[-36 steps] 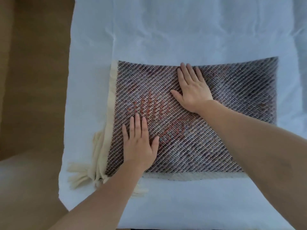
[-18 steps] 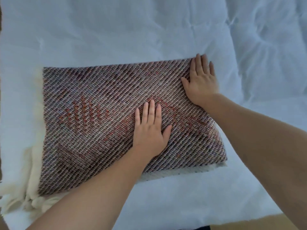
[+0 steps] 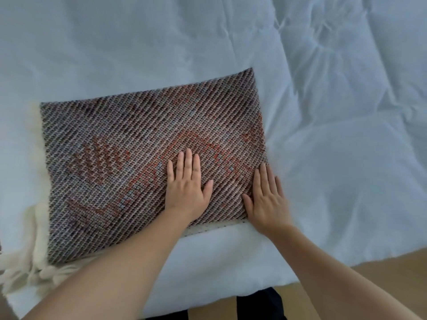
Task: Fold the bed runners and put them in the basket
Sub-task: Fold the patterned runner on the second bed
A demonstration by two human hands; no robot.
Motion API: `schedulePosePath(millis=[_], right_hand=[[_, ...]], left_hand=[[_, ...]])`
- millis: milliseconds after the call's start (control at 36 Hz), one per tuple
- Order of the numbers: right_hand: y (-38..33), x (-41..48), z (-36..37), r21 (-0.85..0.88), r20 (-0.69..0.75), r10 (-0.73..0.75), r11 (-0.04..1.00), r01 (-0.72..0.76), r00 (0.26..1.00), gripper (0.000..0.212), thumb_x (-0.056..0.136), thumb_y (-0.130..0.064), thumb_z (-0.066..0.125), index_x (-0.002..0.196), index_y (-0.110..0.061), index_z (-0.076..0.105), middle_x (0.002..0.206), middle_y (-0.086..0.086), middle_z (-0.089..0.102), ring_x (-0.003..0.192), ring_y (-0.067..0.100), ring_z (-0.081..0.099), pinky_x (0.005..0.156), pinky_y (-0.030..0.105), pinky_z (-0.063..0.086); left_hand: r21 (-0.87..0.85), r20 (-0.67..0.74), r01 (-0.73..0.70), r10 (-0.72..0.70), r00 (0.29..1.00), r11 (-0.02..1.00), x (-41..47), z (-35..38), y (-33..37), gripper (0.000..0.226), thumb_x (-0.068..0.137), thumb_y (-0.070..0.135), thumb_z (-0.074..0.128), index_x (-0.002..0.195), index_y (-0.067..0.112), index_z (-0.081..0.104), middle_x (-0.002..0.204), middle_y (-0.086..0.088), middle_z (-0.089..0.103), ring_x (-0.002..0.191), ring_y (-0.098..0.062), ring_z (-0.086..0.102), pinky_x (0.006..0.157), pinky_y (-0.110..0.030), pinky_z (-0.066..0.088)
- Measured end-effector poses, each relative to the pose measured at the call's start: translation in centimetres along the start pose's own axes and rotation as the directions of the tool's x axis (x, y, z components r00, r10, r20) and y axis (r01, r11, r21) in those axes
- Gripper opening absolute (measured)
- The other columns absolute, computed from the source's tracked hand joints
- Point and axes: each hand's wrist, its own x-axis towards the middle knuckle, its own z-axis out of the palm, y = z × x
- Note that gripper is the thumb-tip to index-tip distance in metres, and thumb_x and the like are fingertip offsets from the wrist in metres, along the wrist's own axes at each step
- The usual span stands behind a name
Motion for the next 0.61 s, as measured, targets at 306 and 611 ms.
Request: schedulePosePath(millis=[306,611], right_hand=[[2.0,11.2,-8.9,0.540,-0.119,0.121,0.841,-0.038,0.986,0.060,0.099,-0.039,0.040,0.150,-0.016,0.018,0.142,0.002,0.048,0.116,0.022,0.054,0.094,0.036,0.044],[0.0,21.4,-15.9,0.773,0.155,0.130,0.602,-0.202,0.979,0.037,0.081,-0.019,0.065,0.115,-0.006,0.060,0.104,0.011,0.067,0.094,0.025,0.066,0.086,0.046,0.055]], left_hand=[[-0.153,0.019,-0.164,0.168,0.986,0.975,1.6,-1.6,5.6,0.071,0.094,0.051,0.011,0.144,0.010,-0.019,0.156,-0.011,-0.020,0.140,-0.022,-0.025,0.113,-0.044,-0.016],[-0.293,0.069,0.063,-0.044,0.997,0.954,1.9,-2.1,13.2,0.088,0.086,0.065,0.015,0.147,0.006,-0.012,0.157,-0.014,-0.009,0.142,-0.026,-0.019,0.110,-0.058,-0.015]])
